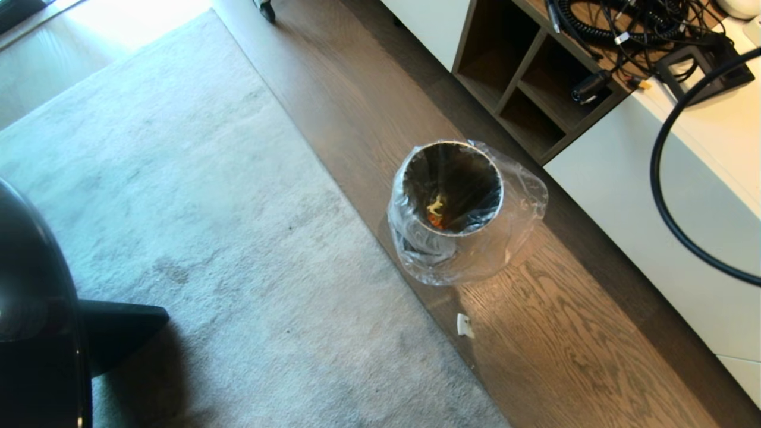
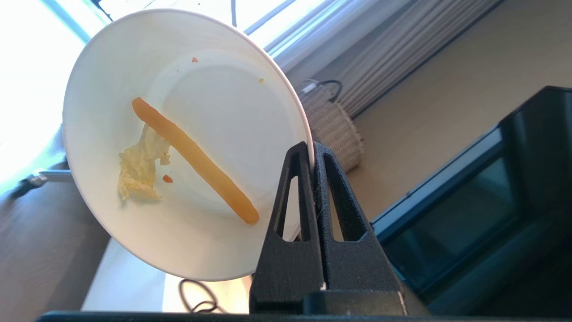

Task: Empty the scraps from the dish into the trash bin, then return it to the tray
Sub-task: Pour the leftover food from the bowl into the trash can

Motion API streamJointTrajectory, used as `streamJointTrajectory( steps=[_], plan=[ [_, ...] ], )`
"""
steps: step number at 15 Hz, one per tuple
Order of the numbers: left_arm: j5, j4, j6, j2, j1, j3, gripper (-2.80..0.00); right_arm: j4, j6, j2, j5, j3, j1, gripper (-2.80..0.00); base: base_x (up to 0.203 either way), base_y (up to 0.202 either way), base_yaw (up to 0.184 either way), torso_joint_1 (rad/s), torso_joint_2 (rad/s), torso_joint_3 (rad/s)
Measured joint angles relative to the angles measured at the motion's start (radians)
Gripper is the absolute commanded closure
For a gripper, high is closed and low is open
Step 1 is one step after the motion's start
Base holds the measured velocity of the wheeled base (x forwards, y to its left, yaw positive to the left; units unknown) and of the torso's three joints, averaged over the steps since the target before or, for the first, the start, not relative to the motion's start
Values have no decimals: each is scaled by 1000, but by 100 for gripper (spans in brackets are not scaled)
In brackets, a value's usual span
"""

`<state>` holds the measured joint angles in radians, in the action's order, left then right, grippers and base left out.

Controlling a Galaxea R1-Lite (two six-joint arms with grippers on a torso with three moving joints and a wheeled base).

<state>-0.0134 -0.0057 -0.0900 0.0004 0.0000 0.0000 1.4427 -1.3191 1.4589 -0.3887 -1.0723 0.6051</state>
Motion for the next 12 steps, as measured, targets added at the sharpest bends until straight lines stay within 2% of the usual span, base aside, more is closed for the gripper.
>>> streamJointTrajectory(
  steps=[4, 12],
  plan=[
    [0, 0, 0, 0, 0, 0, 0, -63, 0, -16, -5, -88, 0, 0, 0, 0, 0, 0, 0, 0],
    [0, 0, 0, 0, 0, 0, 0, -114, -5, -71, -23, -113, 6, 0, 0, 0, 0, 0, 0, 0]
  ],
)
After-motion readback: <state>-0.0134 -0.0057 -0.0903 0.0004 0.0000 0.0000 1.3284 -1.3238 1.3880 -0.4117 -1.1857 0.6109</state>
